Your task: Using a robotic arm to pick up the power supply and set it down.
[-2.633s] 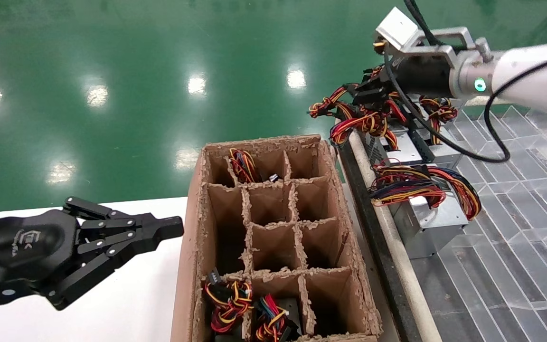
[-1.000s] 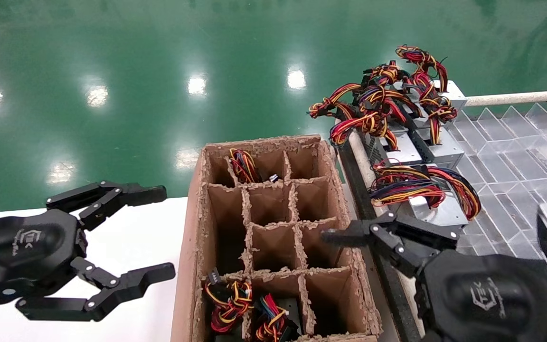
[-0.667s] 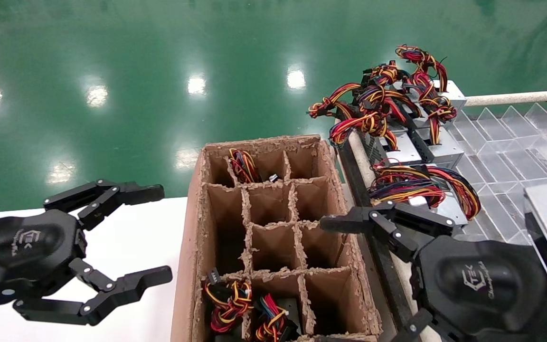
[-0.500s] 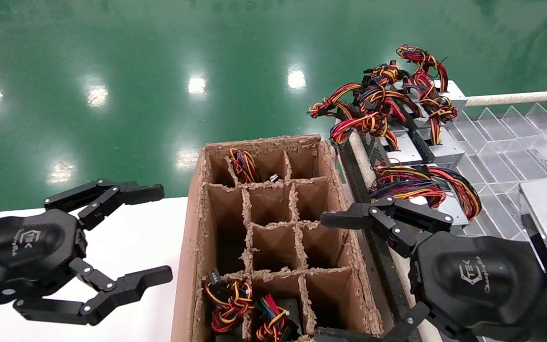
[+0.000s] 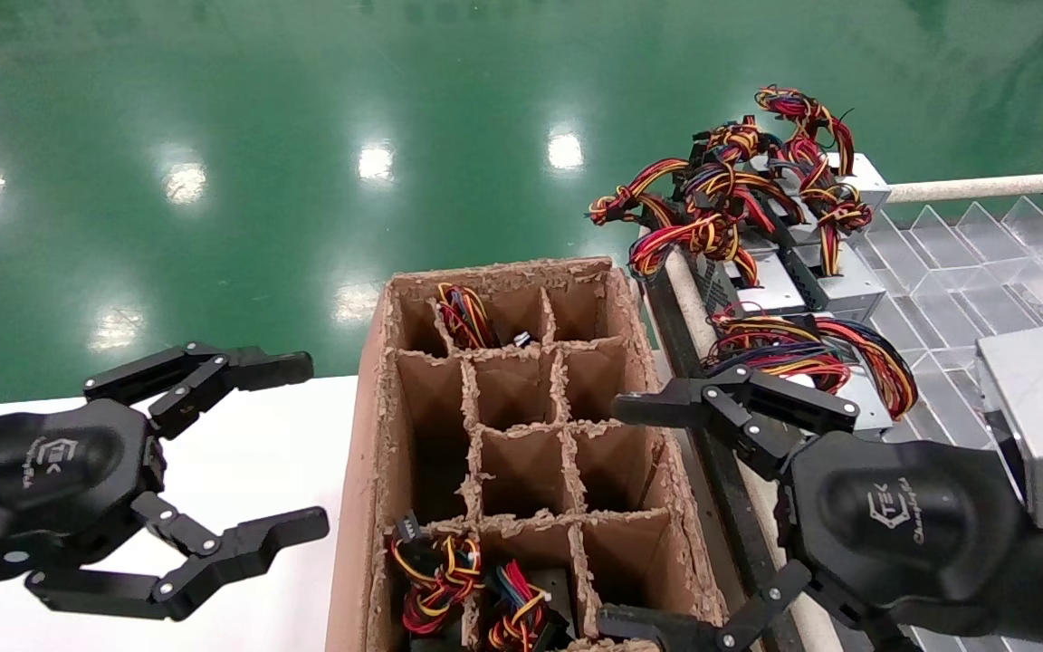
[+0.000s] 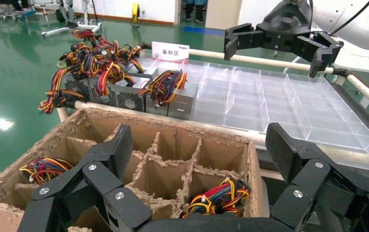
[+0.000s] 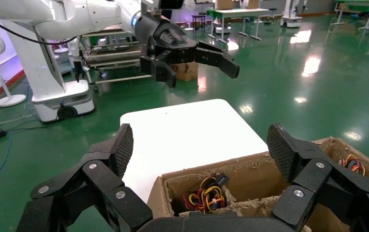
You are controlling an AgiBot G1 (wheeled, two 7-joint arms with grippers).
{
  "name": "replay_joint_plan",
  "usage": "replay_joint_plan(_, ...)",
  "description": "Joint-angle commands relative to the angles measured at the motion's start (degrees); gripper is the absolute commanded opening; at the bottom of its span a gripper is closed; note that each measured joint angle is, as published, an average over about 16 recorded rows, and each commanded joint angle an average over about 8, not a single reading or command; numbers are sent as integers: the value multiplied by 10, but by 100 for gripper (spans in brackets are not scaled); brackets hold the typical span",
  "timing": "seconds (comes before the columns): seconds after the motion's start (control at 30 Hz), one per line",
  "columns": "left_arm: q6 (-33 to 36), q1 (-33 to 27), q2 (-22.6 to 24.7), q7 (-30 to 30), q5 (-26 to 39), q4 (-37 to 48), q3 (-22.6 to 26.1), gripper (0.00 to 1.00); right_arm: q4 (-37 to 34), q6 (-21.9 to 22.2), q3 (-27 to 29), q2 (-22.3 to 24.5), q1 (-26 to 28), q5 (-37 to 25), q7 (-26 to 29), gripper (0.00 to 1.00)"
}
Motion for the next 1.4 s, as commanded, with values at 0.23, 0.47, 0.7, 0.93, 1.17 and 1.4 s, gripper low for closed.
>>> replay_joint_plan(0.23,0,0,0,0,0,0,0,100,-2,1,0,-1,1,-2,0,100)
replay_joint_plan(0.47,0,0,0,0,0,0,0,100,-2,2,-1,-1,2,-2,0,100)
replay_joint_plan(0.7,0,0,0,0,0,0,0,100,-3,2,-1,-1,2,-3,-1,100)
replay_joint_plan(0.93,0,0,0,0,0,0,0,100,-3,2,-1,-2,2,-3,-1,100)
replay_joint_plan(1.17,0,0,0,0,0,0,0,100,-3,2,-1,-2,3,-3,-1,100)
replay_joint_plan(1.4,0,0,0,0,0,0,0,100,-3,2,-1,-2,3,-3,-1,100)
